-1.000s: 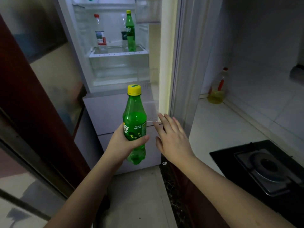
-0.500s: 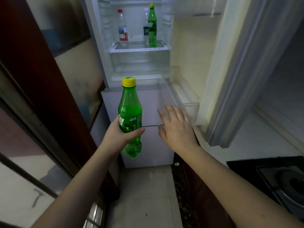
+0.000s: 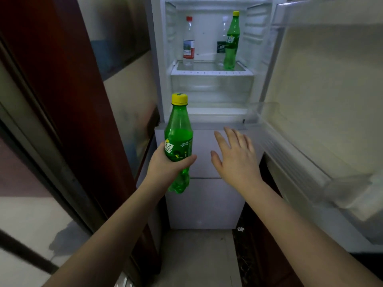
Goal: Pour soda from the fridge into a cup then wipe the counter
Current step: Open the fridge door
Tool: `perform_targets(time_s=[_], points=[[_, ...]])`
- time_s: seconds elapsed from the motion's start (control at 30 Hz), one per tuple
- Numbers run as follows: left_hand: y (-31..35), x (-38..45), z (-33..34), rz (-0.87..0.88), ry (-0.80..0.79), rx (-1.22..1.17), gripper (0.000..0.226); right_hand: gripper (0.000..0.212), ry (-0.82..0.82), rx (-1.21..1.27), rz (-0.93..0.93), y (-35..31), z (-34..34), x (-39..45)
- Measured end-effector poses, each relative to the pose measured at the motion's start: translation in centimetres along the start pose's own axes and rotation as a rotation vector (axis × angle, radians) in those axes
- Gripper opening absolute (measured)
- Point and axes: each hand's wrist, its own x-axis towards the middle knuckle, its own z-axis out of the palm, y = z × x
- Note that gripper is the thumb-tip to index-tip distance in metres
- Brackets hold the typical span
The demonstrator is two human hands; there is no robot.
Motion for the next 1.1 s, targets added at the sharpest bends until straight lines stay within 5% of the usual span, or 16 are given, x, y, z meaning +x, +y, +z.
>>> perform_targets(time_s=[0.7,1.1], points=[[-0.4,26.7,6.5,0.057,-0.014,-0.042,0.061,0.057,0.047,0.030,0.135,5.5,10.7,23.6],[1.8,40.5,10.0,0.112,0.048,-0.031,0.048,0.059,-0.056,0.215,0.161,8.0,16.5,37.1]])
